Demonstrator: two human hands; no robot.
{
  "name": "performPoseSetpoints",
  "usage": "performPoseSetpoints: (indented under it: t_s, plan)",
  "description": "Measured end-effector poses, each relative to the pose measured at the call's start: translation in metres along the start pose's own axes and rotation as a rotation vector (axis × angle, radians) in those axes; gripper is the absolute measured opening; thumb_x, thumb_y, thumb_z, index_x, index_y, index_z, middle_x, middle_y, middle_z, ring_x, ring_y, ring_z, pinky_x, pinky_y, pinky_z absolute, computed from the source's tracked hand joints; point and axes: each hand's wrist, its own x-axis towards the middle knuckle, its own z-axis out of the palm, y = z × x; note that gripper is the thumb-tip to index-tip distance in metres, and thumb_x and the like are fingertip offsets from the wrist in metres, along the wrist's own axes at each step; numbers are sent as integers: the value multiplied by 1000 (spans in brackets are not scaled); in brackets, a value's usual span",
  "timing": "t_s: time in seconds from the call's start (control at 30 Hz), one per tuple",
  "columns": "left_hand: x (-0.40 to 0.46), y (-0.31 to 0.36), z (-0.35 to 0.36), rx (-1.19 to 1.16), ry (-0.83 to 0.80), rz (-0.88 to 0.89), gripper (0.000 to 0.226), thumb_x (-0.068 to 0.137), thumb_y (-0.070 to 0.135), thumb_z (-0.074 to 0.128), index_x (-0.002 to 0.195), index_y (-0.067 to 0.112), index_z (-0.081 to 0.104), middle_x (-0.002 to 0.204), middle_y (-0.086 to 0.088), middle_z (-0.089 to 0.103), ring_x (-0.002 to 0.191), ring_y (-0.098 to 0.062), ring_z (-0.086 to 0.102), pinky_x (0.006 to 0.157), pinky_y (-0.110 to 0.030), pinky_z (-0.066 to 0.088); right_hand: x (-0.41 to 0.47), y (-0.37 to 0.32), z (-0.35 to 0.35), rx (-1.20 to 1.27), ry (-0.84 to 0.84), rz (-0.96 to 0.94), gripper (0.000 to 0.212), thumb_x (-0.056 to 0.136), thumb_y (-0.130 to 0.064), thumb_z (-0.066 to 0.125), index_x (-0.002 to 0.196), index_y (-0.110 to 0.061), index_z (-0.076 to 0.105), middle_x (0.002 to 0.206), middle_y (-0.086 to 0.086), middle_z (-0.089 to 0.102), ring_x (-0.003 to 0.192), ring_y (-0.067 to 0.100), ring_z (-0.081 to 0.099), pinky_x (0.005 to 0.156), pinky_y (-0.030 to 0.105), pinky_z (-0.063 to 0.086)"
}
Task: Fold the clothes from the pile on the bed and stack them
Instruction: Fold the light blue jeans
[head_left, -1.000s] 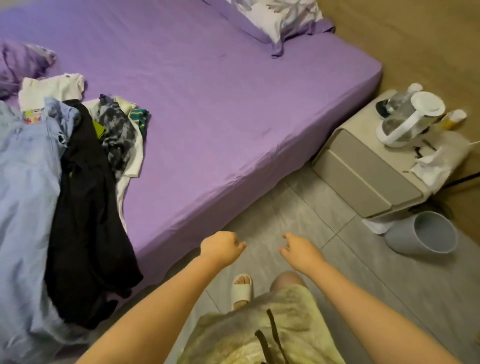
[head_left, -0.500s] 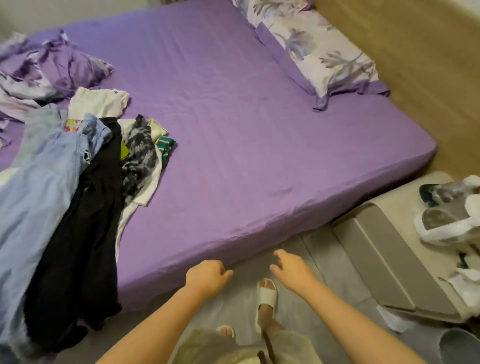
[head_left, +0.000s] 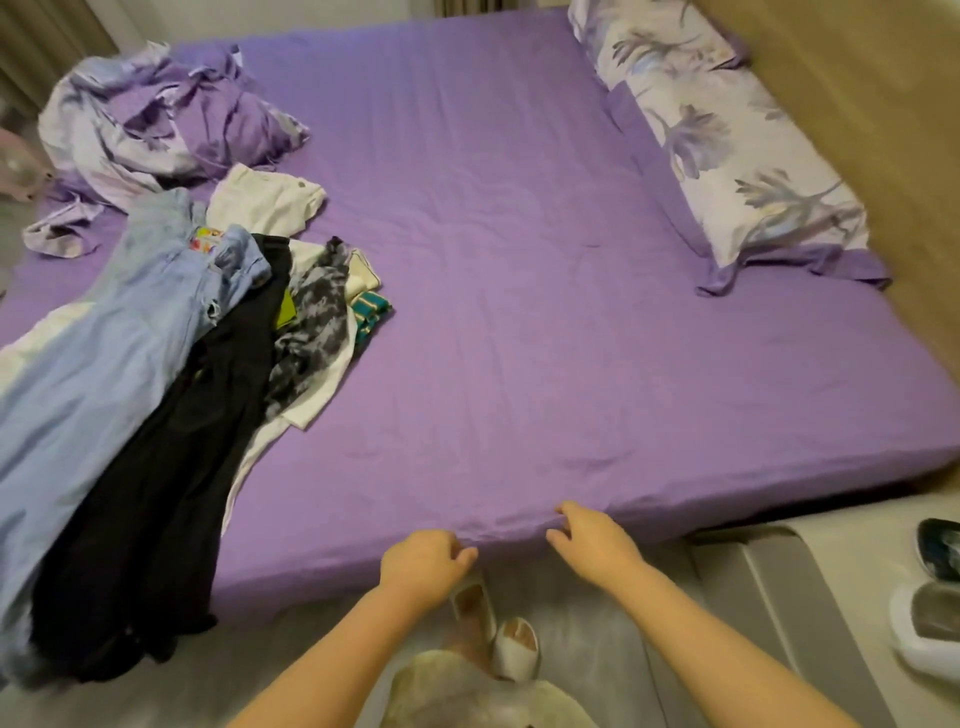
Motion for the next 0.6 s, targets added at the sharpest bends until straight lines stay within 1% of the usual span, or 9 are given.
performPoseSetpoints:
  t_s: [0.07,0.17,0.33,0.43,0.6]
  plan:
    - [11,2,-10,-18,-3,-6,43,92,55,42,109,23,65,118,1,65,112,-22,59,88,-29,46,12,-4,-8,-12,-14,1,46,97,-37,45,137,-15,42,132,9,56,122,27,52,97,36,44]
    - [30,0,-26,-29,-9,-9,41,93,54,43,113,24,64,121,2,64,113,-21,58,89,-29,46,29,-12,-20,-11,-38,-5,48,98,-35,45,140,-14,39,136,10,53,125,26,50,100,34,42]
    - [63,-5,-57,-15,-16,3,43,93,55,43,115,23,62,122,2,64,114,-21,58,88,-28,45,66,-35,-46,-28,-10,-13,48,97,-34,47,140,-14,40,133,12,56,123,26,52,99,34,43]
    - [83,-5,-81,3,-6,21,44,94,54,42,116,22,62,123,0,63,115,-23,57,90,-30,46,88,-50,-60,-14,19,-37,48,97,-34,48,139,-12,41,132,13,57,122,27,53,97,34,43]
    - [99,-4,-103,-43,6,-25,43,95,53,43,115,21,62,119,-2,64,109,-24,59,86,-32,47,113,-69,-81,-42,-25,-82,49,96,-32,48,139,-11,40,132,14,56,122,29,53,98,36,44]
